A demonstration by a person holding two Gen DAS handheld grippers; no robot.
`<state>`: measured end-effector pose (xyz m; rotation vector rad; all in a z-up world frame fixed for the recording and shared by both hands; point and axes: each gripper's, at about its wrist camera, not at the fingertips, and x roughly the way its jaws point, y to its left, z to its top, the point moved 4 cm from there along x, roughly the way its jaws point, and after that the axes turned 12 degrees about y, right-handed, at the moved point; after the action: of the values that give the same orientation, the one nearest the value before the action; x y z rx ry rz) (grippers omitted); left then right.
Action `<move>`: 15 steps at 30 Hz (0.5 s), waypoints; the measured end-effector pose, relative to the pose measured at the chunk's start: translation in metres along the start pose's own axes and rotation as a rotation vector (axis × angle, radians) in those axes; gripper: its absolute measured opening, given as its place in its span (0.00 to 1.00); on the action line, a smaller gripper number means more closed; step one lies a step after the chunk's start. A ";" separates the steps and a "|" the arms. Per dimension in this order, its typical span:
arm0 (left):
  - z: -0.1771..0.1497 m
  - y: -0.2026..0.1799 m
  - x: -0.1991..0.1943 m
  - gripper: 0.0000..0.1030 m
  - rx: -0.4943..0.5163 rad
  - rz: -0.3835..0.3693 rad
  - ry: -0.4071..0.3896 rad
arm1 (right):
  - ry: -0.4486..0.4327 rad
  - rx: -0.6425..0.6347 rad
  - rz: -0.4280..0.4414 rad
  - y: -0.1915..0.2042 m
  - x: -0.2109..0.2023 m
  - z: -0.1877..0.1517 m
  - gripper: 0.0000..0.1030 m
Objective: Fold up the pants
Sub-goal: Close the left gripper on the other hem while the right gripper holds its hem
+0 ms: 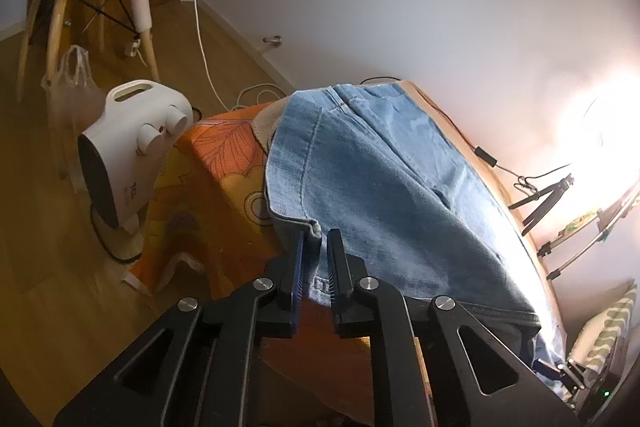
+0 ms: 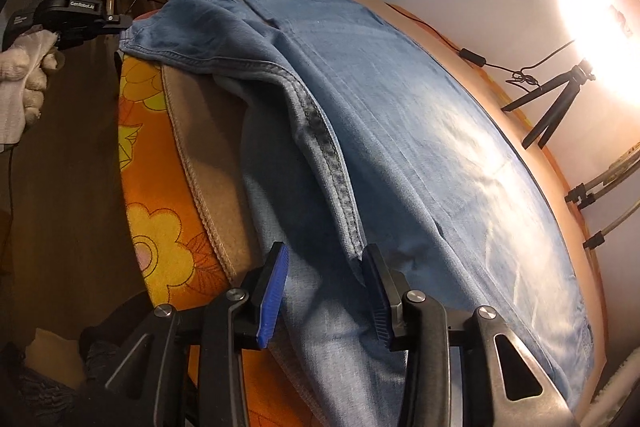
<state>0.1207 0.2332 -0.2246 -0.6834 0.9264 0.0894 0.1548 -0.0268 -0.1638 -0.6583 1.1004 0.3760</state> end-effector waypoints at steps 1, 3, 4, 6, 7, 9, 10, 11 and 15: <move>-0.002 0.000 0.000 0.19 0.008 0.016 0.000 | 0.001 0.001 0.000 0.000 0.000 0.000 0.38; -0.005 0.000 0.002 0.25 0.022 0.049 0.000 | 0.002 0.003 -0.001 -0.001 0.000 -0.001 0.38; -0.006 0.002 0.003 0.25 0.024 0.061 0.001 | 0.004 0.005 -0.002 0.000 0.000 -0.001 0.38; -0.008 0.006 0.006 0.25 0.019 0.073 0.005 | 0.006 0.005 -0.002 0.000 -0.001 -0.002 0.38; -0.008 0.008 0.007 0.25 0.014 0.077 0.006 | 0.008 0.006 -0.005 0.001 -0.001 -0.001 0.38; -0.007 0.009 0.009 0.25 0.009 0.070 0.006 | 0.009 0.005 -0.011 0.002 -0.002 -0.001 0.38; -0.007 0.009 0.010 0.25 0.011 0.074 0.004 | 0.009 0.005 -0.012 0.003 -0.002 0.000 0.38; -0.006 0.008 0.009 0.24 0.012 0.079 0.002 | 0.009 0.005 -0.015 0.003 -0.002 0.000 0.38; -0.005 0.002 0.007 0.05 0.028 0.089 -0.015 | 0.017 0.001 -0.020 0.003 -0.001 0.000 0.38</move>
<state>0.1207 0.2306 -0.2329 -0.6148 0.9425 0.1600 0.1524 -0.0241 -0.1639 -0.6721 1.1093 0.3532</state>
